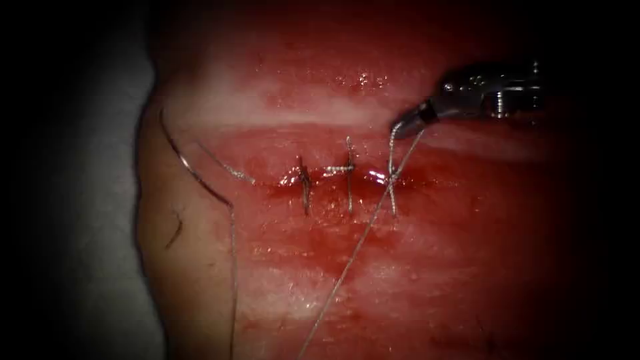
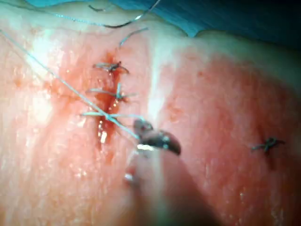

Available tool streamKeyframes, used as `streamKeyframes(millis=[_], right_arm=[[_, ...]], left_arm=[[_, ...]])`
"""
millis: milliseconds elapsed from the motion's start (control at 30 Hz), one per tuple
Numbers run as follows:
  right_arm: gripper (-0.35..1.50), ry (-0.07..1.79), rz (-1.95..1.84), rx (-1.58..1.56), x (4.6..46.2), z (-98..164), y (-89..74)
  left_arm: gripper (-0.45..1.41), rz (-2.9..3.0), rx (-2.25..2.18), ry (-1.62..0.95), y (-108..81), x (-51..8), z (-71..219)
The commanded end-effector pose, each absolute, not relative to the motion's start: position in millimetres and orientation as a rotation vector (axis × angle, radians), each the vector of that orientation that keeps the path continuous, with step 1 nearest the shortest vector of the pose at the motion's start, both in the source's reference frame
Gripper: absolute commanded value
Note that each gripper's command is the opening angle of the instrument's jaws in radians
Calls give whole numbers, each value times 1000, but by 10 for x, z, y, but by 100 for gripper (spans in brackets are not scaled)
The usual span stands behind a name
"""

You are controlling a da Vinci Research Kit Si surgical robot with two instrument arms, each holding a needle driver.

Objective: Wound Closure

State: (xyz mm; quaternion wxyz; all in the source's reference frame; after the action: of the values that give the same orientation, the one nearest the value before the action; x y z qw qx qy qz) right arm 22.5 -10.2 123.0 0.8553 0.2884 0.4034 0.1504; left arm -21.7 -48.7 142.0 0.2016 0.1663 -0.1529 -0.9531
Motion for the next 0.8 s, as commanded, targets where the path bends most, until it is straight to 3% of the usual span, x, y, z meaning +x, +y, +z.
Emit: streamKeyframes(millis=[33, 300, 800], right_arm=[[-35, 851, 389, 614, 230, 1236, -109], [-35, 836, 763, 537, 212, 1237, -98], [-35, 839, 803, 573, 216, 1250, -138]], left_arm=[[-45, -2662, 468, -419, -502, -222, 1422], [-45, -2652, 479, -418, -511, -225, 1412], [-45, -2620, 497, -413, -535, -228, 1378]])
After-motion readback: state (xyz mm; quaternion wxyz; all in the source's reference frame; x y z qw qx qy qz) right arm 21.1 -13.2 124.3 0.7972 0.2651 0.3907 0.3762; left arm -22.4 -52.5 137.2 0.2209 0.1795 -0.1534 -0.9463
